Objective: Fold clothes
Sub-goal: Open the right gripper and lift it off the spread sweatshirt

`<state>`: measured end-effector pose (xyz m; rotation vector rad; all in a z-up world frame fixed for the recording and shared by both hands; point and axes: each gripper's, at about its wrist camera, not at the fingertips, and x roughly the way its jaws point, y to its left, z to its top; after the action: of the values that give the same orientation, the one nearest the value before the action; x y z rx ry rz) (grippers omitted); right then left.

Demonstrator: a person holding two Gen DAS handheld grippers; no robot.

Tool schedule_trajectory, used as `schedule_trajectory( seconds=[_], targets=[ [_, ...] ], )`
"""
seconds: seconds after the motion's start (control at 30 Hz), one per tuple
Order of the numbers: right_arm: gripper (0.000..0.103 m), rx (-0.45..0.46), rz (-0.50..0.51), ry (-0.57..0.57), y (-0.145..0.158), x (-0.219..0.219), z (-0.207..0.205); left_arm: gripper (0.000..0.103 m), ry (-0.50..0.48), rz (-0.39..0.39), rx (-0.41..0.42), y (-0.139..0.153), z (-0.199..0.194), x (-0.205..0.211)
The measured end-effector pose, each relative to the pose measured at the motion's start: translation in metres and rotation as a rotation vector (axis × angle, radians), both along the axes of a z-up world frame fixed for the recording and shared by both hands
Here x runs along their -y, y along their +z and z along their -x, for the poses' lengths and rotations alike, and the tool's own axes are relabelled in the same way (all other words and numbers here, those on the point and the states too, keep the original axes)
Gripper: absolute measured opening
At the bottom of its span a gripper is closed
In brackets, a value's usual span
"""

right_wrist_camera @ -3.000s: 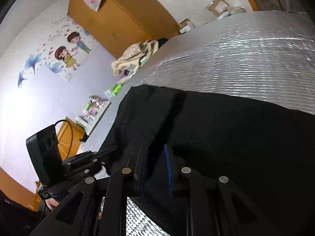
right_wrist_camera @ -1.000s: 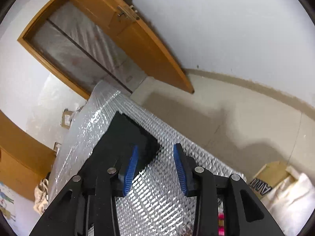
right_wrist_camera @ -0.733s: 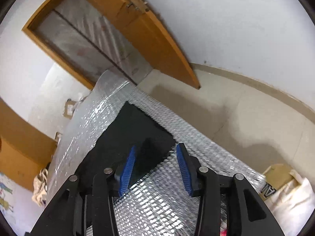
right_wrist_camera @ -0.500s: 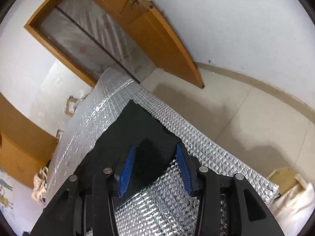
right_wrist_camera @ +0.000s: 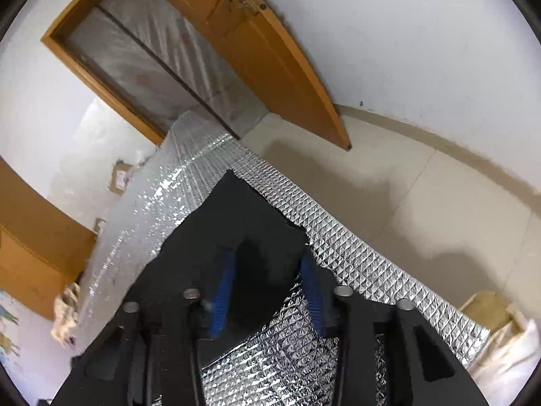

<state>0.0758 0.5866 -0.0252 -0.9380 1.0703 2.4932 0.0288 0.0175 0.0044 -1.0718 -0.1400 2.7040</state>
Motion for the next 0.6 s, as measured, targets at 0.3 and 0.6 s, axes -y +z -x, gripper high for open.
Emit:
schedule_trajectory(
  seconds=[0.3, 0.6],
  targets=[
    [0.009, -0.063, 0.053, 0.001, 0.006, -0.003, -0.003, 0.005, 0.003, -0.006, -0.003, -0.001, -0.001, 0.000],
    [0.009, -0.185, 0.080, 0.070, 0.037, 0.013, -0.006, 0.005, 0.004, -0.006, -0.003, 0.000, -0.003, 0.001]
  ],
)
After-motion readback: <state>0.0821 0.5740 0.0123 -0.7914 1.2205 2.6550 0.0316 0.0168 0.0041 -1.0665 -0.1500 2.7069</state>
